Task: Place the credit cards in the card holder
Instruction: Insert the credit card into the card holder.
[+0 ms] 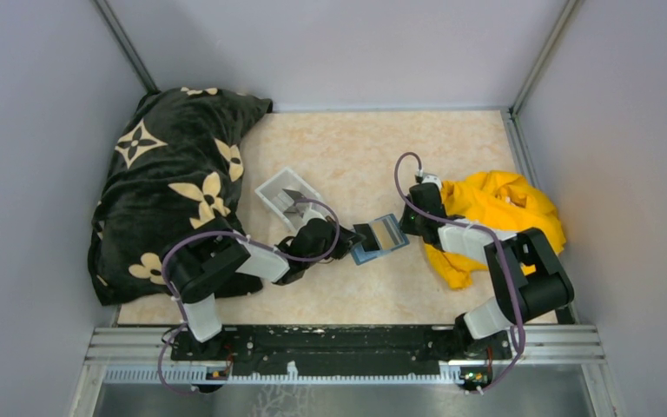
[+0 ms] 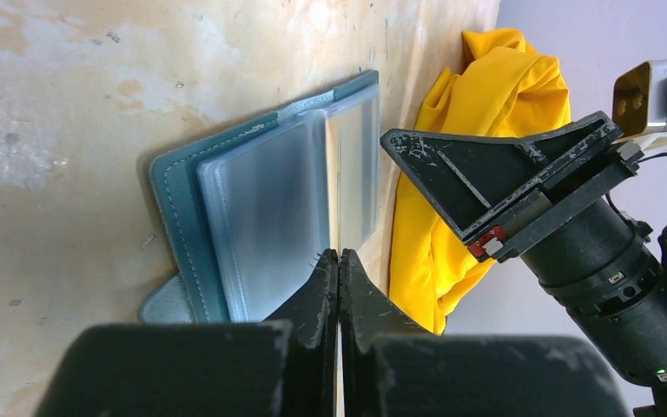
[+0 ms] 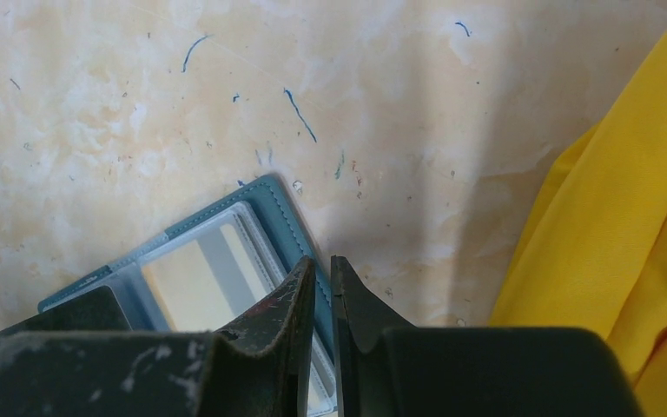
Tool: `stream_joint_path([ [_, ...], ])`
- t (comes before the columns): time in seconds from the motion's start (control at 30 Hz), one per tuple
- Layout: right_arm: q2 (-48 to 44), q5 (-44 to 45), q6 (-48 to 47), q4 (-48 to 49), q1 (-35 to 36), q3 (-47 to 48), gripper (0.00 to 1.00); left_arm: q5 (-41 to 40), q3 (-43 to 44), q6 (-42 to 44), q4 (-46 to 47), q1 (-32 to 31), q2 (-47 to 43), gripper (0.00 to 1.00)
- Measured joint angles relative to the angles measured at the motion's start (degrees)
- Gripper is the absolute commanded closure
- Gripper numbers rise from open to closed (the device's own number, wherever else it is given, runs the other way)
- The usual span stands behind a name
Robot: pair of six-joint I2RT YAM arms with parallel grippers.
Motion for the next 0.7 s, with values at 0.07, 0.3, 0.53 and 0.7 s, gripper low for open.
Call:
stream_joint_path([
  [0.07, 0.0, 0.0, 0.0, 0.0, 0.0, 0.0, 0.87, 0.0, 0.0, 0.3, 0.2, -0.1, -0.1, 1.00],
  [0.3, 0.0, 0.0, 0.0, -0.2, 0.0, 0.0, 0.87, 0.0, 0.0, 0.7, 0.3, -0.2, -0.1, 1.00],
  [0.53, 0.0, 0.0, 0.0, -0.2, 0.0, 0.0, 0.87, 0.4, 0.3, 0.9, 0.3, -0.3, 0.1, 1.00],
  [0.7, 0.0, 0.0, 0.0, -0.2, 0.0, 0.0, 0.87, 0.7, 1.0, 0.9, 0.3, -0.3, 0.4, 1.00],
])
